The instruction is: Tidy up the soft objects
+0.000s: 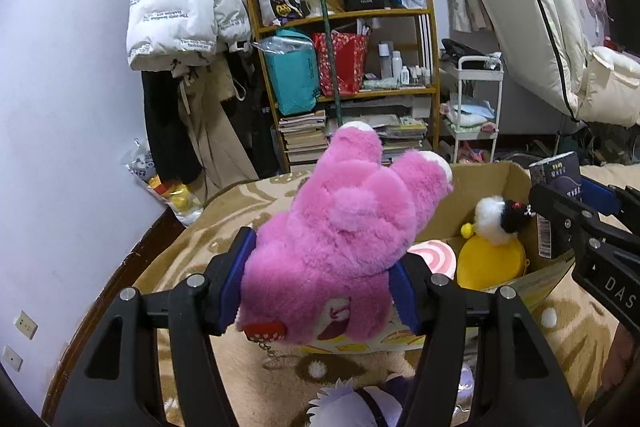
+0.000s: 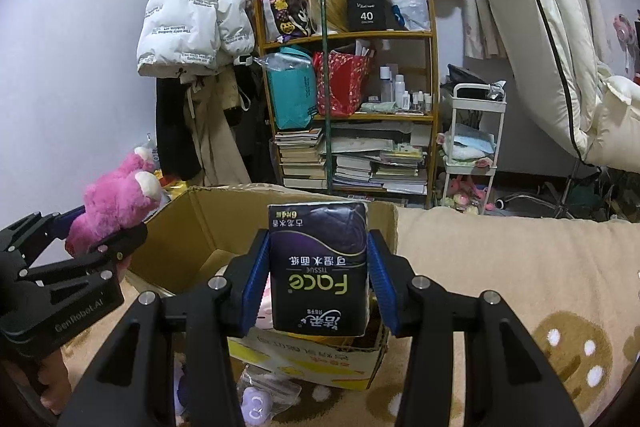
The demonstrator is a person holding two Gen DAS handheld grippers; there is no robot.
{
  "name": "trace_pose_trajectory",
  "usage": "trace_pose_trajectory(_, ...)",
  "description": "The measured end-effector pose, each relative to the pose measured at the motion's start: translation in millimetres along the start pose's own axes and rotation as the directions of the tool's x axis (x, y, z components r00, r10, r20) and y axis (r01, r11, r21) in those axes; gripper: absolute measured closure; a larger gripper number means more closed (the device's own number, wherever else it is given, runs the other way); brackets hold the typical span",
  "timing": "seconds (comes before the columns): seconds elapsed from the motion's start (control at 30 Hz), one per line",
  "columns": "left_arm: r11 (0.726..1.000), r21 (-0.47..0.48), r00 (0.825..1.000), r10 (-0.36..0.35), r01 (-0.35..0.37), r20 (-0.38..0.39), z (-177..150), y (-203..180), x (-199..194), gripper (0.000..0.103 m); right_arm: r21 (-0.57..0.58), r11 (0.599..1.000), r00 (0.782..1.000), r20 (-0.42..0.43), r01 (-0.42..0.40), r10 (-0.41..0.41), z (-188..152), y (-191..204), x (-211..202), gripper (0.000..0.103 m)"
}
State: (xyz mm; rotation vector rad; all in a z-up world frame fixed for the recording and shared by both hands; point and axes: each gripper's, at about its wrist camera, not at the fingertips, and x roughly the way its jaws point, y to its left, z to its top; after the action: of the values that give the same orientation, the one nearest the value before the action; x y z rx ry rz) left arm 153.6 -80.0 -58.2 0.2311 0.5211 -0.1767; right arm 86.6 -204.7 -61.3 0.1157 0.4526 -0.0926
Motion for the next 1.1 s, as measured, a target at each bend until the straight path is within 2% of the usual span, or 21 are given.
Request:
trace_pose_trajectory(0.37,0.998,-0.018,0.998,-0.056,0.056,0.006,3,2,2,0.041,0.017,1.000,1.000,-0.011,0.009,-0.009,-2,-6,0,0.052)
trace_pose_trajectory(0.6,0.999,-0.006,0.999,-0.051,0.051,-0.005,5,-3,6,0.040,0.014,1.000,1.000,-0.020,-0.002,0.002,-4,-4,-1,0.052)
trace_pose_trajectory(0.7,1.000,0.004,1.000,-0.030,0.030,-0.005,4,-6,6,0.028,0.007,1.000,0.999,-0.044,-0.006,0.007,-6,-2,4,0.052)
trace_pose_trajectory(0.73,1.000,0.005,1.000,-0.029,0.029,-0.003,4,-6,5,0.028,0.007,1.000,0.999,-0.052,-0.006,0.007,-7,-3,5,0.051)
trace_pose_trajectory(0.9,0.999,-0.013,0.999,-0.035,0.034,-0.017,3,-2,6,0.021,0.023,1.000,0.998,-0.055,-0.019,0.020,-9,-4,5,0.038)
trace_pose_trajectory(1.03,1.000,-0.022,1.000,-0.020,0.019,-0.014,4,2,2,0.014,0.023,1.000,0.999,-0.051,-0.015,0.016,-9,-5,3,0.035)
trace_pose_trajectory(1.1,1.000,-0.018,1.000,-0.007,0.006,-0.014,3,4,-1,0.012,0.027,1.000,0.999,-0.048,-0.012,0.013,-9,-5,1,0.024)
